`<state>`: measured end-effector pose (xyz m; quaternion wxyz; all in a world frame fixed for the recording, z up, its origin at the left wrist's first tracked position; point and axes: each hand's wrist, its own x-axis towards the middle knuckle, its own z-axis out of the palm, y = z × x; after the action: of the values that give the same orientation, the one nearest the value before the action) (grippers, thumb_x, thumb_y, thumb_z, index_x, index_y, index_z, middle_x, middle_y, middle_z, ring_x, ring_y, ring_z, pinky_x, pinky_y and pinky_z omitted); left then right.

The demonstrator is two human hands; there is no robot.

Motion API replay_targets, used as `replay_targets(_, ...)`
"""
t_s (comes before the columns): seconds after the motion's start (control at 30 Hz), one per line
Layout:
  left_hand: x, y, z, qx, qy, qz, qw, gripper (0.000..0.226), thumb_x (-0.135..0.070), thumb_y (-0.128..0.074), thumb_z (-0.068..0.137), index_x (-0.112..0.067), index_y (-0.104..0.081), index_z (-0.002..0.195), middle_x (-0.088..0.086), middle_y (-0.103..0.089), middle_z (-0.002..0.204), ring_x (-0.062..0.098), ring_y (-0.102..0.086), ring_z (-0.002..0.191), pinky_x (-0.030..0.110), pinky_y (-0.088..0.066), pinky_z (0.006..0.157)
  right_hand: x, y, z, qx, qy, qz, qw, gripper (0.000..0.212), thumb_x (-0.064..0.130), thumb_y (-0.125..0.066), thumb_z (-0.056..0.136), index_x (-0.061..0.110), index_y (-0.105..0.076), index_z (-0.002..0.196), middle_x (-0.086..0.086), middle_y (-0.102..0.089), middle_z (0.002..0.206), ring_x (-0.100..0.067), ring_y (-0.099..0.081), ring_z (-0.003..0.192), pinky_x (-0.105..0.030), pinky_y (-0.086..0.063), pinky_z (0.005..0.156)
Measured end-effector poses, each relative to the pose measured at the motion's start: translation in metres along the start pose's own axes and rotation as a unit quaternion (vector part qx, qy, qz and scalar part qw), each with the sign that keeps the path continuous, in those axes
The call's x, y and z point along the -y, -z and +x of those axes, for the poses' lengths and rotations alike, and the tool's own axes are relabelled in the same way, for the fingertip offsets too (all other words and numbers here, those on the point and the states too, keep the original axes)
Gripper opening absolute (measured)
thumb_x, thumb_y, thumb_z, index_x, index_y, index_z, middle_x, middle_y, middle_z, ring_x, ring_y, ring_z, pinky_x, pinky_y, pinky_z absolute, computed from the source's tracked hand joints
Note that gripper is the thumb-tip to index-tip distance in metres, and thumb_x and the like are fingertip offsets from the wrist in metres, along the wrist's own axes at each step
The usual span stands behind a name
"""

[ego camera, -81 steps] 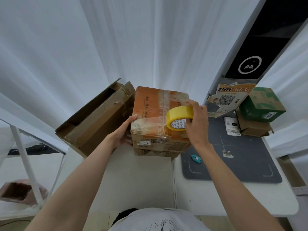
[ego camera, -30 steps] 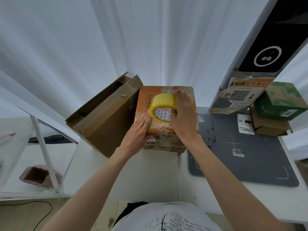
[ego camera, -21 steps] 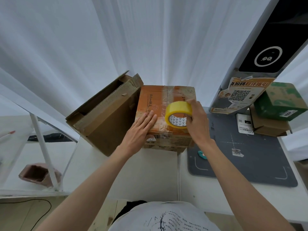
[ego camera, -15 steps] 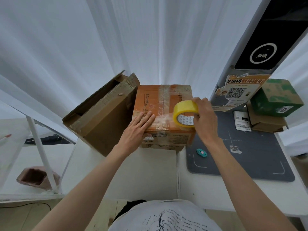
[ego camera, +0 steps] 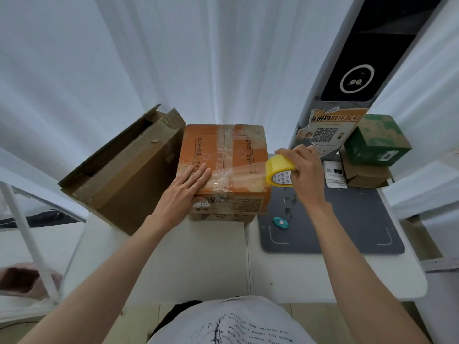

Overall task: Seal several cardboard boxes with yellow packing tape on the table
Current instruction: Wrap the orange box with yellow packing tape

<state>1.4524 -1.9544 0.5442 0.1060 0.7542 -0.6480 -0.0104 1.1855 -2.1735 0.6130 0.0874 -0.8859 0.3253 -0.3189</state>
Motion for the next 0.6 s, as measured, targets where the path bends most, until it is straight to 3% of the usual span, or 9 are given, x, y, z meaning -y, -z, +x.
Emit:
replay_targets(0.13, -0.002, 0.000, 0.001, 0.003, 0.001, -0.007, 1.000, 0.082, -0.039, -0.056, 0.100, -0.025, -0.005, 0.163, -0.004, -0.005, 0.170, 0.023, -0.005, 0.156, 0.046, -0.015, 0.126, -0.008, -0.003, 0.002, -0.003, -0.021, -0.007, 1.000, 0.065, -0.015, -0.050, 0.070, 0.020, -0.071, 0.120, -0.004, -0.058, 0.094, -0.027, -0.047, 0.095, -0.038, -0.042, 0.072)
replay_targets(0.3, -0.001, 0.000, 0.001, 0.005, 0.002, -0.004, 1.000, 0.084, -0.038, -0.058, 0.099, -0.025, -0.004, 0.163, -0.003, -0.005, 0.169, 0.023, -0.004, 0.156, 0.046, -0.015, 0.126, -0.013, -0.001, 0.002, 0.010, 0.035, -0.039, 0.999, 0.065, -0.020, -0.061, 0.072, 0.018, -0.070, 0.124, -0.006, -0.057, 0.092, -0.026, -0.044, 0.093, -0.040, -0.044, 0.073)
replay_targets(0.47, -0.002, -0.001, 0.001, 0.010, 0.007, -0.007, 1.000, 0.084, -0.038, -0.059, 0.099, -0.024, -0.006, 0.163, -0.003, -0.006, 0.169, 0.023, -0.005, 0.156, 0.046, -0.015, 0.126, -0.021, -0.006, -0.002, 0.003, 0.035, -0.041, 0.999, 0.064, -0.020, -0.061, 0.074, 0.019, -0.070, 0.124, -0.005, -0.056, 0.091, -0.027, -0.044, 0.091, -0.041, -0.046, 0.072)
replay_targets(0.6, -0.003, -0.001, 0.001, 0.006, 0.008, -0.010, 1.000, 0.084, -0.036, -0.060, 0.098, -0.023, -0.009, 0.163, -0.002, -0.007, 0.169, 0.026, -0.007, 0.156, 0.046, -0.013, 0.125, -0.025, -0.010, -0.004, -0.012, 0.025, -0.023, 0.999, 0.067, -0.018, -0.059, 0.077, 0.021, -0.067, 0.130, -0.003, -0.056, 0.093, -0.025, -0.044, 0.094, -0.036, -0.042, 0.073)
